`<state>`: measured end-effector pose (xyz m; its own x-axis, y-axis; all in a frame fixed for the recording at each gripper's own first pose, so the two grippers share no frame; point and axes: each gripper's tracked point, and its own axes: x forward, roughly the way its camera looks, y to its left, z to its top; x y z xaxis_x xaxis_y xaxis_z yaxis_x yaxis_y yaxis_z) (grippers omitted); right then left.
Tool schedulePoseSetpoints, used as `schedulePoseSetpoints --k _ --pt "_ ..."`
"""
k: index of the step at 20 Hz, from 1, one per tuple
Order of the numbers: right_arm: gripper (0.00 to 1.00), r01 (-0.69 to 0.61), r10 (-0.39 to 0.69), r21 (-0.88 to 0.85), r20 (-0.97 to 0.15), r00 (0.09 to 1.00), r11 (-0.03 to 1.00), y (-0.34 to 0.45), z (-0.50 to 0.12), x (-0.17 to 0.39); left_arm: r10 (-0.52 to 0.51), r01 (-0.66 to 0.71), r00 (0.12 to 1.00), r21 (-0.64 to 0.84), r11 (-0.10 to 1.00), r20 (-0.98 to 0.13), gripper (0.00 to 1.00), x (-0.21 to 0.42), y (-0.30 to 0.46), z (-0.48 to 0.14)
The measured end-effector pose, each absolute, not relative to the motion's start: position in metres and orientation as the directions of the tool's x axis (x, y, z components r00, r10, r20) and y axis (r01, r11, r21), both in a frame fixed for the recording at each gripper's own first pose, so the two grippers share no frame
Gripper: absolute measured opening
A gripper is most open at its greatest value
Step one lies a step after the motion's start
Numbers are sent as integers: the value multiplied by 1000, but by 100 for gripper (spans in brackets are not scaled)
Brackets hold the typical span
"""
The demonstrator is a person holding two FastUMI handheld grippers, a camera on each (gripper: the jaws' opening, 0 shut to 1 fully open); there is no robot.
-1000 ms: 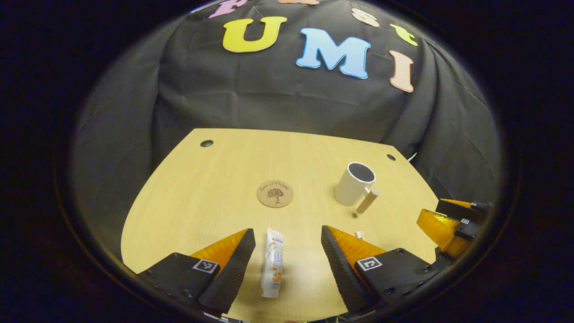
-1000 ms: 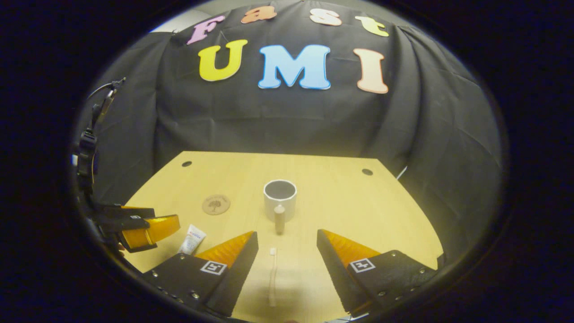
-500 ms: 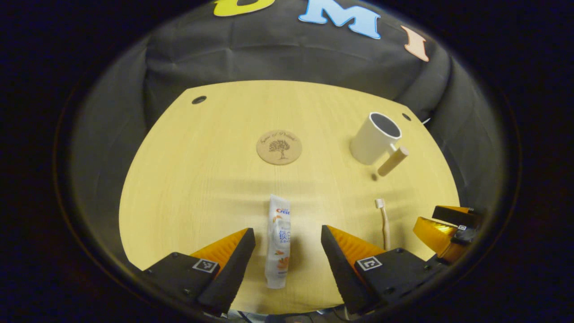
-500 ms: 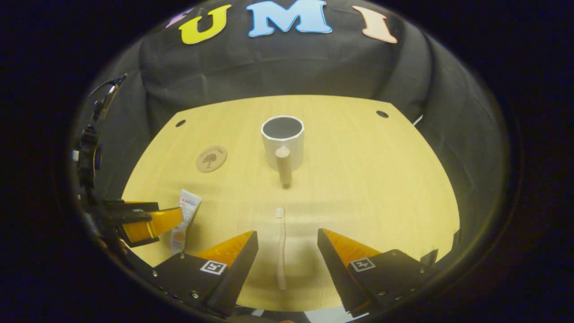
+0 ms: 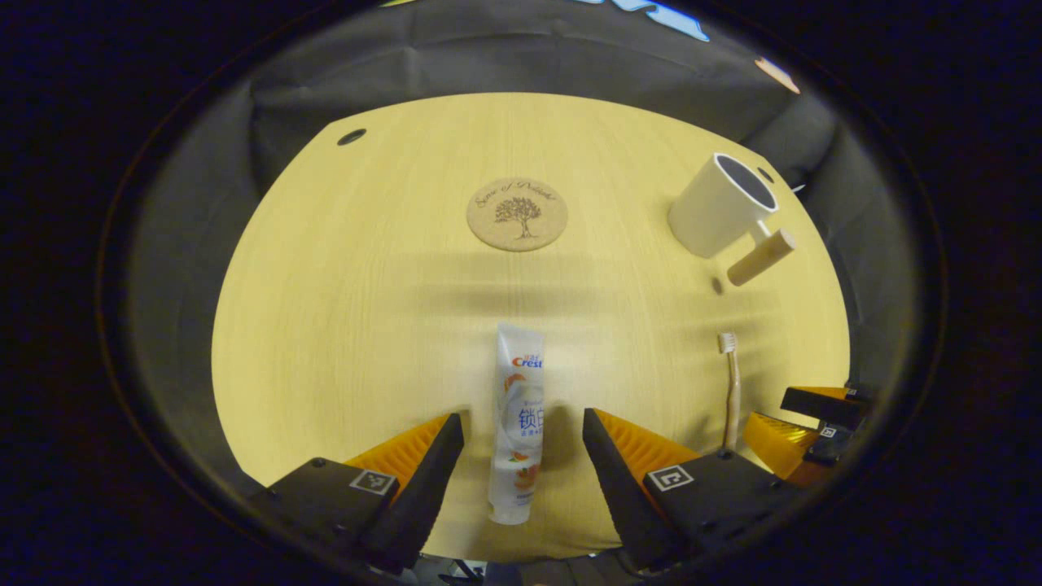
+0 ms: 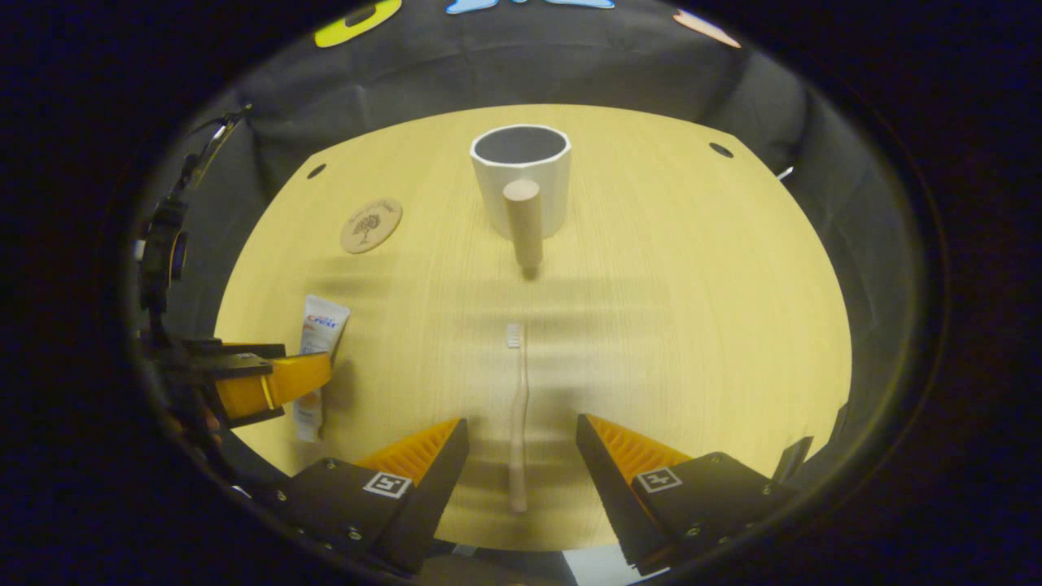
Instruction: Put the toothbrush and toothpaste on the desktop into the cup, then pick up the cup and place it on the coaster on the desktop.
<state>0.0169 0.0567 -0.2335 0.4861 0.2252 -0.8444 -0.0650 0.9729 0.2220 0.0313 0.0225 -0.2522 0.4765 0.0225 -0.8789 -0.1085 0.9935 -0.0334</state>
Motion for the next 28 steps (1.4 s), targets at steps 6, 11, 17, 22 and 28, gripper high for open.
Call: schedulePoseSetpoints --k 6,11,17,22,28 --pt "85 -79 228 214 -900 371 974 64 -254 8 22 -115 386 -25 993 -922 96 24 27 -268" --pt "80 -82 243 229 -928 282 970 75 -267 -3 23 -108 350 -16 994 -936 96 23 28 -275" --pt "67 -101 230 212 -944 237 972 79 -276 -5 9 -114 309 -28 993 -951 87 16 25 -283" --pt "58 -91 189 173 -958 214 981 76 -279 -8 12 -111 294 -22 994 -956 77 14 22 -286" --pt "23 -38 153 148 -967 204 988 66 -283 -7 41 -98 296 13 995 -954 61 12 27 -287"
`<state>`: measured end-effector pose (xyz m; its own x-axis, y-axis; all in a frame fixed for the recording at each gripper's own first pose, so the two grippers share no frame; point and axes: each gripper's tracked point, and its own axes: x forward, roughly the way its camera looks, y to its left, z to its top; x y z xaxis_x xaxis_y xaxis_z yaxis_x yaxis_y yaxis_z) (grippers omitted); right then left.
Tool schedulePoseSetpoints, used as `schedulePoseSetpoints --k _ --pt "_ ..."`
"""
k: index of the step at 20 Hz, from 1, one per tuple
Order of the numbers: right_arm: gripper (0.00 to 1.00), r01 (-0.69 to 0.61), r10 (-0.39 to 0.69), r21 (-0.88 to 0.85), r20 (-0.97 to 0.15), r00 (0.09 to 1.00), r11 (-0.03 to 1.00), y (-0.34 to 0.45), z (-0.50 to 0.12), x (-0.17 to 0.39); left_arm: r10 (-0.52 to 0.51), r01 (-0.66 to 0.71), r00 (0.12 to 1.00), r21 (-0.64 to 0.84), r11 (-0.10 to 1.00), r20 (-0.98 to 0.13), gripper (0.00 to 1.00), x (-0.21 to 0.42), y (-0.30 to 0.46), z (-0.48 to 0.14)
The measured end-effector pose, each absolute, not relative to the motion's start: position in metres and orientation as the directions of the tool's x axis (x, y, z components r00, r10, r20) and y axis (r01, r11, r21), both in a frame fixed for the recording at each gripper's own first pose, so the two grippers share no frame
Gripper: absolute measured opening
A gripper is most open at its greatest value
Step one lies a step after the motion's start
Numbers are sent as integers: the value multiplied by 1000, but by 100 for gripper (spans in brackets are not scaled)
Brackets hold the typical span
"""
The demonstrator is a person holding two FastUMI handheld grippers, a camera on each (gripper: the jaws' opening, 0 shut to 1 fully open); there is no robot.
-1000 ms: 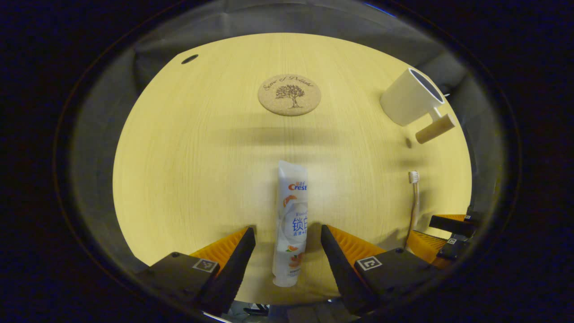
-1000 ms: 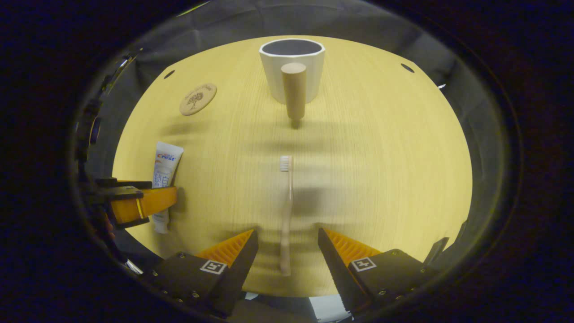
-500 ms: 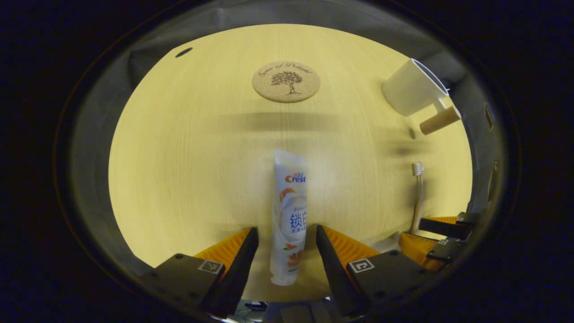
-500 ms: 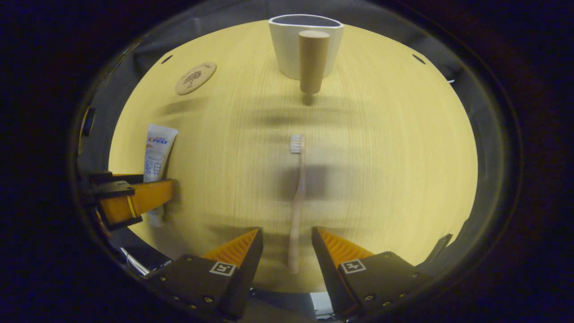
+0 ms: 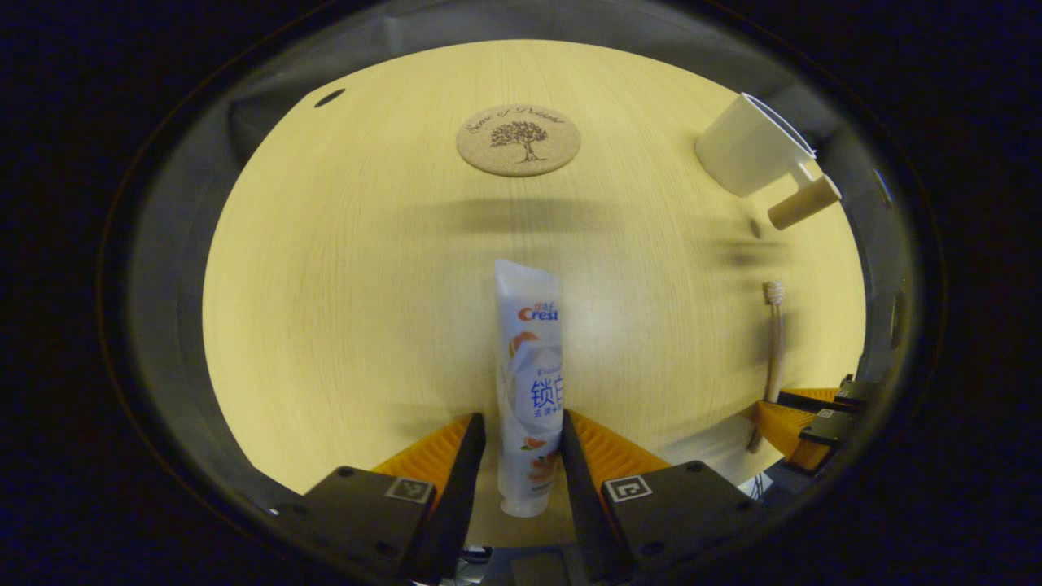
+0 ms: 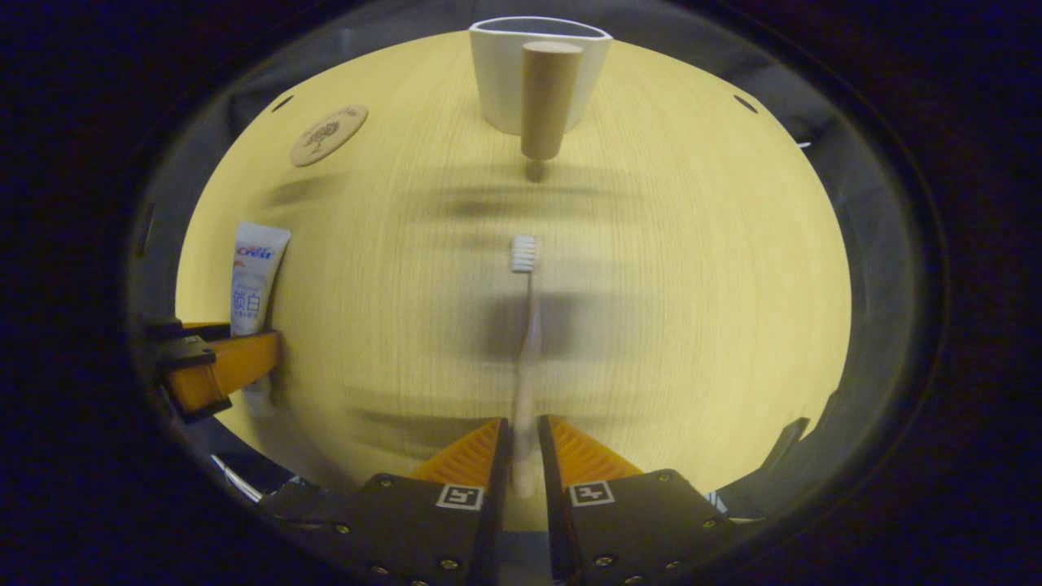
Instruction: Put the toothbrush and toothpaste on the desktop into the cup, then pick up the cup and place it on the coaster on the desktop.
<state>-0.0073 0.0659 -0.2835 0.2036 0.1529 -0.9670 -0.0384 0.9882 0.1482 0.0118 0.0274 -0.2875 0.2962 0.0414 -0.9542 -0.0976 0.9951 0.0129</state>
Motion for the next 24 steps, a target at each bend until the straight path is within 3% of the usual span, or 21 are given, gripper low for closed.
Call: schedulePoseSetpoints --k 2,3,4,12,18,24 --pt "23 -8 154 156 -963 221 988 62 -279 -2 36 -96 295 8 995 -955 51 13 27 -286" --pt "9 -7 164 166 -966 200 986 62 -285 -6 40 -102 287 10 995 -957 51 12 28 -288" --pt "10 -1 173 177 -964 203 984 61 -283 -5 41 -95 294 14 995 -955 43 13 27 -286" --pt "4 -67 185 173 -954 238 983 65 -282 -6 31 -102 301 0 995 -953 34 11 28 -287" --pt "4 -68 217 206 -935 279 976 68 -273 -12 24 -121 303 -13 993 -953 34 5 27 -287" --pt "4 -76 257 247 -887 383 966 71 -251 -10 12 -96 392 -27 995 -920 34 9 18 -272"
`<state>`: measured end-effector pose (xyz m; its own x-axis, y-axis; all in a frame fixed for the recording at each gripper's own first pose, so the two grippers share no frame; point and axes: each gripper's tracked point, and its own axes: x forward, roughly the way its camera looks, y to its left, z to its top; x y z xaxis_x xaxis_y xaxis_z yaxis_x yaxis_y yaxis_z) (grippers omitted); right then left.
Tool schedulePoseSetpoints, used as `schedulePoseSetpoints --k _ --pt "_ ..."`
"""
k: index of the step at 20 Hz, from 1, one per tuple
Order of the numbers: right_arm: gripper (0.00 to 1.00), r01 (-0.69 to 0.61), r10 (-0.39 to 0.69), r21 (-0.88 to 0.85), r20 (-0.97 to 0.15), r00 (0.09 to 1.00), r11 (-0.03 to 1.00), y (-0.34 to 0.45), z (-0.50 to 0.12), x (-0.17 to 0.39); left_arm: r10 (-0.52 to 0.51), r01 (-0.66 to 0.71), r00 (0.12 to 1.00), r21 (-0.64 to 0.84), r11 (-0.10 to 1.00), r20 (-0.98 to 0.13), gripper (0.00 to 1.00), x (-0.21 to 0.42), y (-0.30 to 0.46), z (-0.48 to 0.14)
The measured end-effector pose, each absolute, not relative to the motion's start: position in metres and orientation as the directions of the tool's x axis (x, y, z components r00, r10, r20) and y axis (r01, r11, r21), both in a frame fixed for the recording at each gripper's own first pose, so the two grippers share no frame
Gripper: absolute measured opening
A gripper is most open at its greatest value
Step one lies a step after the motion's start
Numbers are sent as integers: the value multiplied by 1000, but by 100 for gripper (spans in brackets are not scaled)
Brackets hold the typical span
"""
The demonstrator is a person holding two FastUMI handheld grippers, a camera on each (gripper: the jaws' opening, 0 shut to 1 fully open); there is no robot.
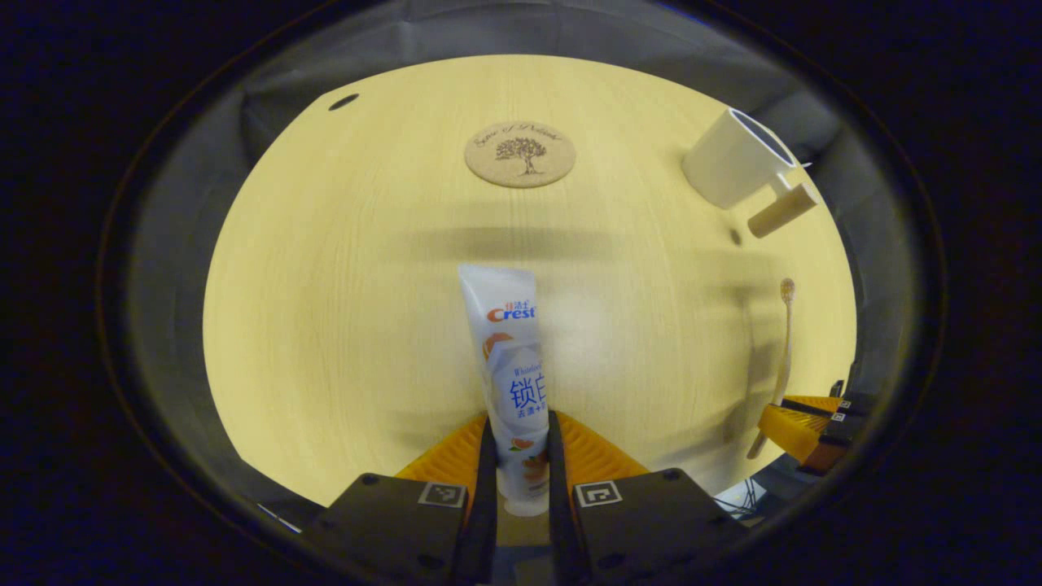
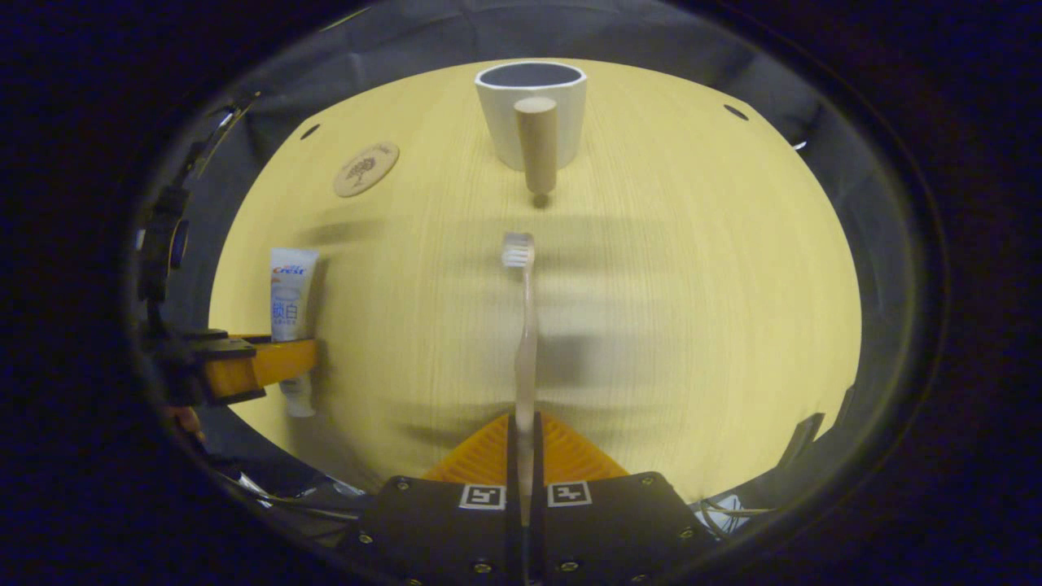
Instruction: Put the toothbrush and toothpaste on the desktop into the cup, then pick up the cup and place it on the coaster on the desktop.
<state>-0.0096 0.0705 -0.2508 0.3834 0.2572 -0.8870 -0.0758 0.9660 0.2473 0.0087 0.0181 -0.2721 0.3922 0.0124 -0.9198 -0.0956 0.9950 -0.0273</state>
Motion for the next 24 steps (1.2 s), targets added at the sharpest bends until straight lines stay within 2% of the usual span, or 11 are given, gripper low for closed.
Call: schedulePoseSetpoints --k 5,12,15,24 --pt "4 -104 317 308 -805 502 946 81 -230 0 2 -98 478 -51 994 -878 34 17 10 -259" --pt "4 -152 374 390 -591 715 908 78 -172 27 -6 -72 628 -65 995 -778 34 47 -3 -221" --pt "4 -163 393 443 -498 773 881 73 -148 43 -34 -38 699 -85 996 -715 34 67 -17 -199" --pt "4 -174 318 458 -258 912 871 41 -72 109 -126 41 847 -172 984 -517 34 116 -58 -135"
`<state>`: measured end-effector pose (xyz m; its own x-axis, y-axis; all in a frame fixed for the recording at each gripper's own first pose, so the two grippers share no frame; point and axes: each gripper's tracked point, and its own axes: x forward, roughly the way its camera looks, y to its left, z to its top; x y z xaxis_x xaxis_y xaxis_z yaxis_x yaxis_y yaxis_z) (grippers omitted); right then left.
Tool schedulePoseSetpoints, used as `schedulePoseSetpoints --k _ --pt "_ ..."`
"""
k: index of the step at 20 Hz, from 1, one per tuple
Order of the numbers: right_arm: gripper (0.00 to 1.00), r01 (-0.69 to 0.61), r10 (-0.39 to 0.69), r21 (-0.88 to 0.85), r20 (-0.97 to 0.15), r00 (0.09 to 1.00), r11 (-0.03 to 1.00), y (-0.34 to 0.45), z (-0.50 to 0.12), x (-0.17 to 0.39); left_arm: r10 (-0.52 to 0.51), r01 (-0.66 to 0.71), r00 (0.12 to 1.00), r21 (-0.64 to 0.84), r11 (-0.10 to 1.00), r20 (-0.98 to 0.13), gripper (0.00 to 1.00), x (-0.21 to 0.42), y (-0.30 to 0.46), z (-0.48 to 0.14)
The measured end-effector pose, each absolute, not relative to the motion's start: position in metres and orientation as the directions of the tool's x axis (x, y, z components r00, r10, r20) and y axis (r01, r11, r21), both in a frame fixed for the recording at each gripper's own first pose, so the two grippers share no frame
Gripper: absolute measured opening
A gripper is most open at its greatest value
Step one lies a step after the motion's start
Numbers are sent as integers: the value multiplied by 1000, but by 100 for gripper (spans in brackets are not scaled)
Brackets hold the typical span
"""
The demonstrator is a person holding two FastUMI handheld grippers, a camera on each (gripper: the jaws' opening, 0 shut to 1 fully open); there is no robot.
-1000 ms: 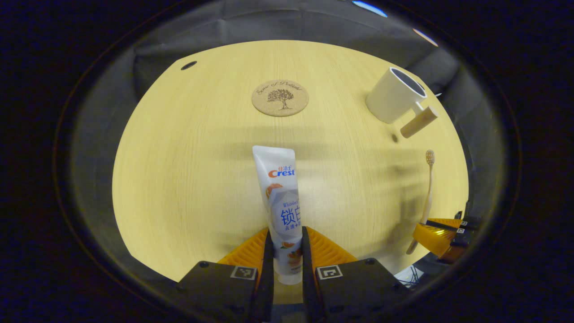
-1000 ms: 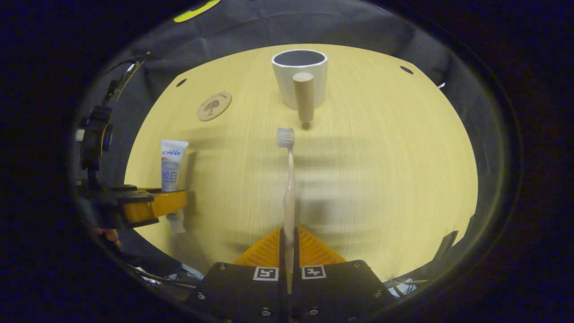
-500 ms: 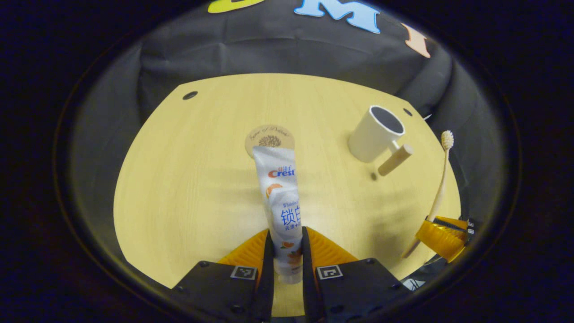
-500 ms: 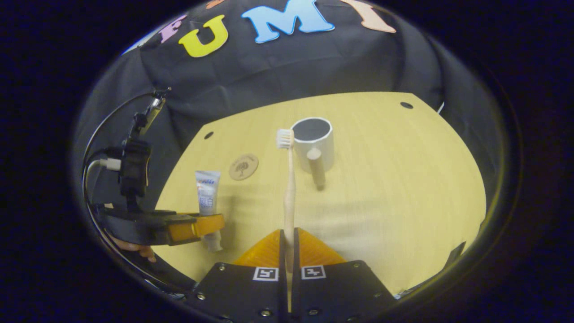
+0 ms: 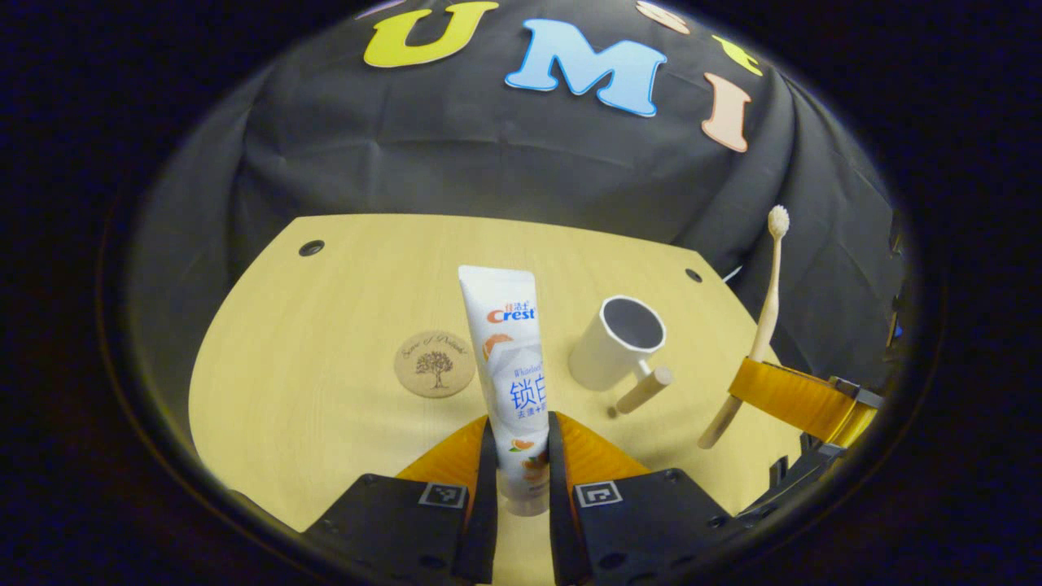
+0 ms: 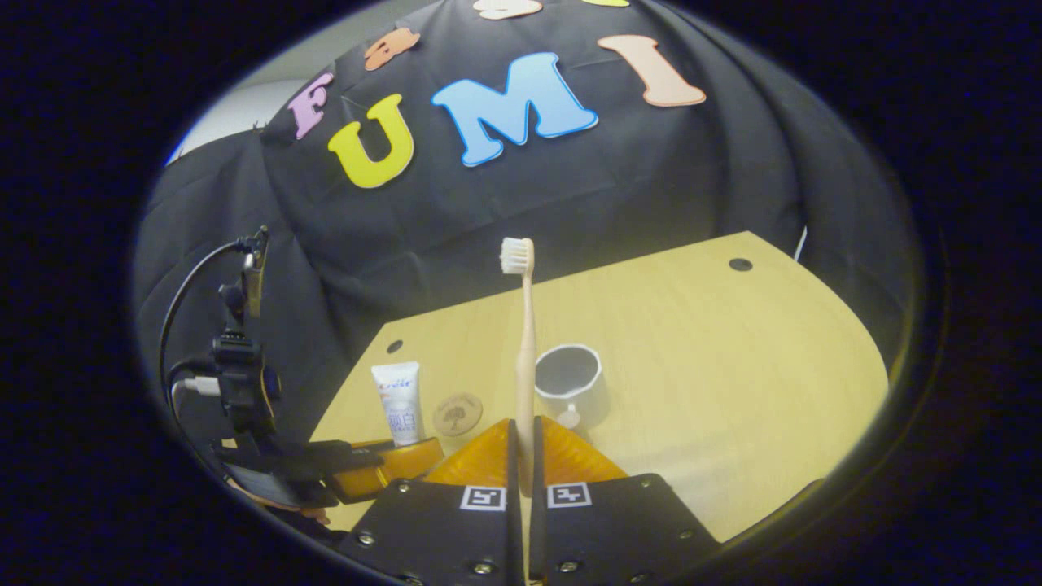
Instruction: Put the toothbrush and toothpaste on the desktop into the cup, then pick up the cup and place it on the coaster on the desktop.
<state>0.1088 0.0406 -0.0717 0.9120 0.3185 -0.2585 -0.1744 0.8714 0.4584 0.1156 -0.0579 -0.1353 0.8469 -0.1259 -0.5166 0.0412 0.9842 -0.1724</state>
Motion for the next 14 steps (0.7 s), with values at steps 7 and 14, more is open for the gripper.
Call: schedulePoseSetpoints --k 7,14 --pt "4 -178 260 411 -150 954 894 30 -42 168 -132 43 907 -223 974 -400 34 139 -56 -87" --pt "4 -176 228 308 -140 964 935 40 -66 216 -106 27 934 -228 973 -341 34 141 -46 -67"
